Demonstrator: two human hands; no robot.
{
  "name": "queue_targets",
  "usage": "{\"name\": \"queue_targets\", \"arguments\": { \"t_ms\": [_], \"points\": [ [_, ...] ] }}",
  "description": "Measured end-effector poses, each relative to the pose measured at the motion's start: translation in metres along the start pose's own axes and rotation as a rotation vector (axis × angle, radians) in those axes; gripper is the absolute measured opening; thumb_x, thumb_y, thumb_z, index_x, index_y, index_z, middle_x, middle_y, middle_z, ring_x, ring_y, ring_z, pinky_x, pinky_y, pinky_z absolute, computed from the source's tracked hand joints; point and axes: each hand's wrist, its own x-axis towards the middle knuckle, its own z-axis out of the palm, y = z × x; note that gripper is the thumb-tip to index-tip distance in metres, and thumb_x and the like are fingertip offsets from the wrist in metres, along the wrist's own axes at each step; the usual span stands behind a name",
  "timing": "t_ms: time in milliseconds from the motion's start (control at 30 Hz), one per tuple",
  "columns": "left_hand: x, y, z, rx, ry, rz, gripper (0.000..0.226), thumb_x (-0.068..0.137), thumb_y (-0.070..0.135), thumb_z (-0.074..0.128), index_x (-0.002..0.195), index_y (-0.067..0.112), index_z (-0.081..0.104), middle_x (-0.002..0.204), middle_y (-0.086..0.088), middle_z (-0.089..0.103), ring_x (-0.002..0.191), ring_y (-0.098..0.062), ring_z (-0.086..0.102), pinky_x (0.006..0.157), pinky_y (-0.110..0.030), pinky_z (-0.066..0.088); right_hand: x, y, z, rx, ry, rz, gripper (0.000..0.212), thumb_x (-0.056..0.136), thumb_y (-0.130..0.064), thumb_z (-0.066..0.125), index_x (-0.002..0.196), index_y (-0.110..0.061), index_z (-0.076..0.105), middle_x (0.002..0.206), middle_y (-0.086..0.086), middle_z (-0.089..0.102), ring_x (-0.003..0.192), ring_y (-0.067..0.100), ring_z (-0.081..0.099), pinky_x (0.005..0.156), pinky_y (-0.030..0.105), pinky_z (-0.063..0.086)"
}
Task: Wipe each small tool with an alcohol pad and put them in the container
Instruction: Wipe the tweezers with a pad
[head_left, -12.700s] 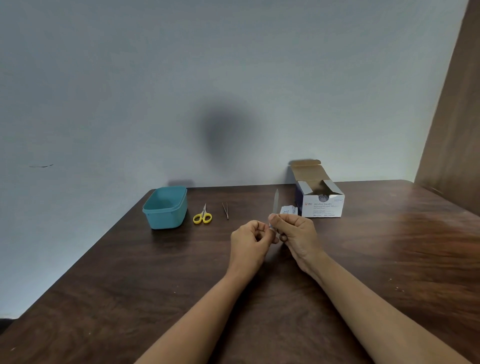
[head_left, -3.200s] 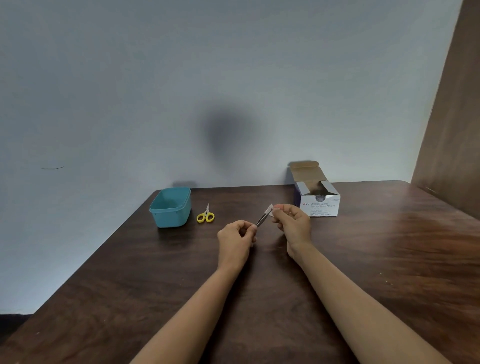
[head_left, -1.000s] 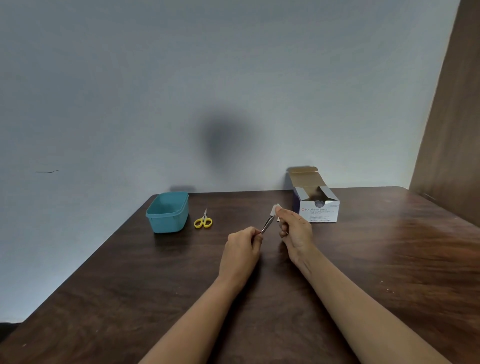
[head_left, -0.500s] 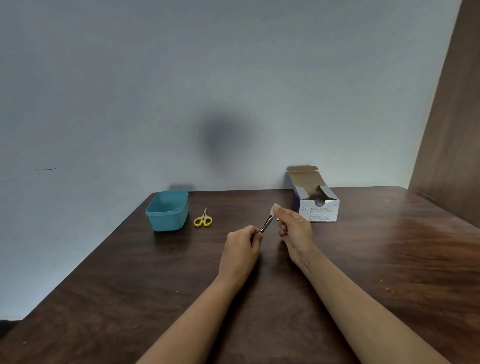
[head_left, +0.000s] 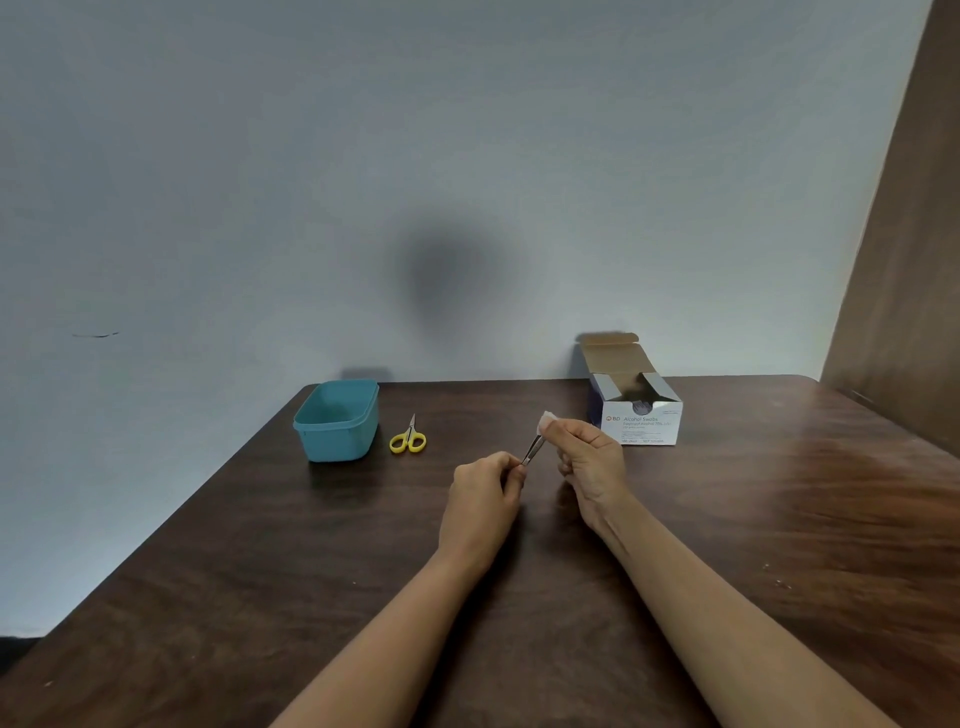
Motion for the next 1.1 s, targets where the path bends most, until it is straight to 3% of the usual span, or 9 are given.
{"name": "queue_targets", "arguments": {
  "t_ms": [300, 467, 733, 900, 1100],
  "points": [
    [0.001, -0.002, -0.001, 0.004, 0.015, -0.029, 0.017, 0.094, 0.024, 0.057, 0.096, 0.017, 0.072, 0.084, 0.004, 0.071, 0.077, -0.007, 0.063, 0.077, -0.031, 0.054, -0.003, -0.004, 0.0, -0.062, -0.04, 0.008, 0.003, 0.079, -0.008, 0.073, 0.077, -0.011, 0.074, 0.05, -0.011, 0.047, 0.054, 0.008, 0.031, 0.05, 0.02, 0.026],
    [0.001, -0.001, -0.001, 0.0, 0.008, -0.017, 0.016, 0.094, 0.024, 0.057, 0.098, 0.017, 0.071, 0.084, 0.005, 0.07, 0.077, -0.006, 0.063, 0.077, -0.03, 0.055, -0.004, -0.004, 0.0, -0.081, -0.048, -0.009, 0.006, 0.075, -0.013, 0.078, 0.075, -0.011, 0.073, 0.052, -0.014, 0.054, 0.053, 0.006, 0.036, 0.053, 0.023, 0.029],
    [0.001, -0.002, 0.0, -0.001, 0.013, -0.005, 0.016, 0.093, 0.023, 0.058, 0.097, 0.017, 0.072, 0.083, 0.004, 0.07, 0.077, -0.008, 0.064, 0.077, -0.034, 0.055, -0.009, -0.006, 0.003, -0.086, -0.052, -0.038, 0.005, 0.081, -0.014, 0.073, 0.077, -0.011, 0.073, 0.053, -0.008, 0.043, 0.05, 0.006, 0.031, 0.046, 0.016, 0.029],
    [0.002, -0.004, 0.001, 0.001, 0.02, -0.021, 0.015, 0.093, 0.024, 0.058, 0.095, 0.019, 0.072, 0.083, 0.005, 0.07, 0.077, -0.009, 0.063, 0.077, -0.033, 0.055, -0.01, -0.008, 0.001, -0.139, -0.069, -0.033, 0.004, 0.083, -0.008, 0.07, 0.081, -0.008, 0.073, 0.051, -0.013, 0.053, 0.054, 0.006, 0.034, 0.049, 0.019, 0.028],
    [0.001, -0.003, 0.0, -0.003, 0.011, -0.011, 0.016, 0.094, 0.024, 0.058, 0.099, 0.017, 0.071, 0.084, 0.006, 0.07, 0.077, -0.004, 0.062, 0.076, -0.029, 0.055, -0.013, -0.009, 0.002, -0.124, -0.084, -0.066, 0.006, 0.076, -0.007, 0.076, 0.076, -0.007, 0.07, 0.055, -0.013, 0.059, 0.045, -0.001, 0.044, 0.047, 0.011, 0.035]
  ]
}}
